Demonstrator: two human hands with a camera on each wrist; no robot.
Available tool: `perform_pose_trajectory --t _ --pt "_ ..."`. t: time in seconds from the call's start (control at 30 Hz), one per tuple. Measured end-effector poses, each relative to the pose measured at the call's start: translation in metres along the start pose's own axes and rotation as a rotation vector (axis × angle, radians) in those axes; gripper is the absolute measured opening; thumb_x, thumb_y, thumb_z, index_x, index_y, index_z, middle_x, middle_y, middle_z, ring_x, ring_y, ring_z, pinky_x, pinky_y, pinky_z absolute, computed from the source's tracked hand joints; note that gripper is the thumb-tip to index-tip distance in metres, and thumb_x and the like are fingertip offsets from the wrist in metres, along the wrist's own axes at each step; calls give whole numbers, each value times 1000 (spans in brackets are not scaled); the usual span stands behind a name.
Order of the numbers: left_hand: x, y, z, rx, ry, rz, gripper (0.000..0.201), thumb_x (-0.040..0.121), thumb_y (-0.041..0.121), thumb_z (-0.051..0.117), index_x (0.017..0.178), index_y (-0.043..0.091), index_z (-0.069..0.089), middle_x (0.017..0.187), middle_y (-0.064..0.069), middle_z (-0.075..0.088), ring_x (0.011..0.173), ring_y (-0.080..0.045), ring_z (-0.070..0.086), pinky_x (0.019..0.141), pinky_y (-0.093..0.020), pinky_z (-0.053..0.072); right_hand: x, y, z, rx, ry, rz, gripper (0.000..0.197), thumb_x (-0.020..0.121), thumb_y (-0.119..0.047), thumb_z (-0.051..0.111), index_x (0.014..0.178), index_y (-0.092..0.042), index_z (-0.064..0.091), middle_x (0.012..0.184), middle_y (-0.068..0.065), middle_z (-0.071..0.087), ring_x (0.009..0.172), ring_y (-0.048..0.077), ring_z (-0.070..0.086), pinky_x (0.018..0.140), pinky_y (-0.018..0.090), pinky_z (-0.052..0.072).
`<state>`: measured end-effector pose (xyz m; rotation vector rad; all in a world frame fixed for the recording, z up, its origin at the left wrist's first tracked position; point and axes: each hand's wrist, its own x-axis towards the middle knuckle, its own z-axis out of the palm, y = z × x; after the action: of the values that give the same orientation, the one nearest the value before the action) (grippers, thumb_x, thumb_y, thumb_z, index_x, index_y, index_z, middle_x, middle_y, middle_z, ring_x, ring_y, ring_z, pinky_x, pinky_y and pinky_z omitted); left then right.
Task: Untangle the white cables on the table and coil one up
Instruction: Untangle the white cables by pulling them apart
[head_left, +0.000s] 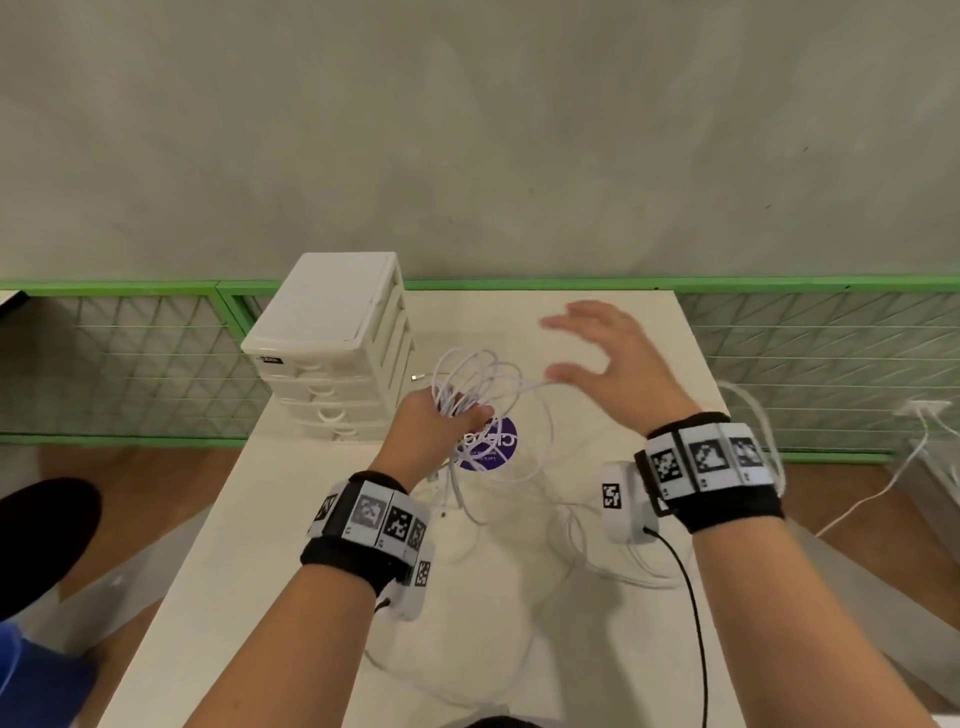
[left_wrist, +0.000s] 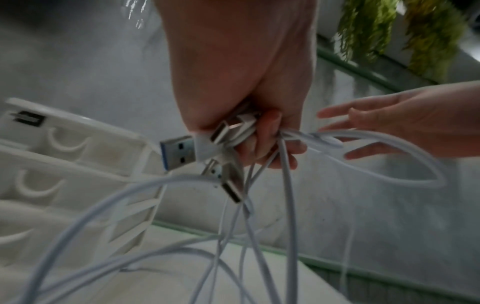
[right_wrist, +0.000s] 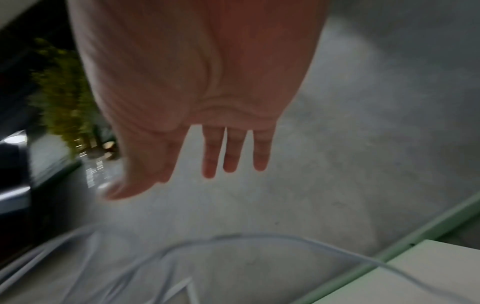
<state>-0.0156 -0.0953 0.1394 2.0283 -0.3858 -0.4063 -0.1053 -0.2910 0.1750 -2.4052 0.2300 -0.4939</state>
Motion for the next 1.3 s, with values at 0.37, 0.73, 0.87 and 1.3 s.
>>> perform_pose_trajectory --t 0.37,0.73,0.87,1.3 --pt "-5 -1 3 26 -43 -43 21 81 22 76 81 3 68 68 -4 65 52 -10 56 53 -23 42 16 -28 4 -71 -95 -5 11 88 -25 62 89 -22 72 93 -6 65 88 14 58 83 33 45" --pt "-11 15 -16 -199 87 11 19 83 18 74 80 0 70 50 9 61 34 -5 47 32 -17 34 18 -43 33 -213 -153 -51 16 88 -32 62 96 -21 71 98 -5 60 89 14 56 77 28 41" --pt "-6 13 -18 -157 60 15 11 82 14 74 78 4 69 47 7 53 35 -9 45 35 -19 34 28 -56 20 234 229 -54 3 85 -18 66 85 -18 69 84 -4 59 77 15 57 75 32 50" --pt "-10 -12 -25 -178 143 -62 34 90 27 67 63 7 62 39 10 51 36 -9 38 36 -17 33 11 24 -16 491 637 418 5 91 -16 58 87 -14 59 73 -4 55 59 14 57 55 32 58"
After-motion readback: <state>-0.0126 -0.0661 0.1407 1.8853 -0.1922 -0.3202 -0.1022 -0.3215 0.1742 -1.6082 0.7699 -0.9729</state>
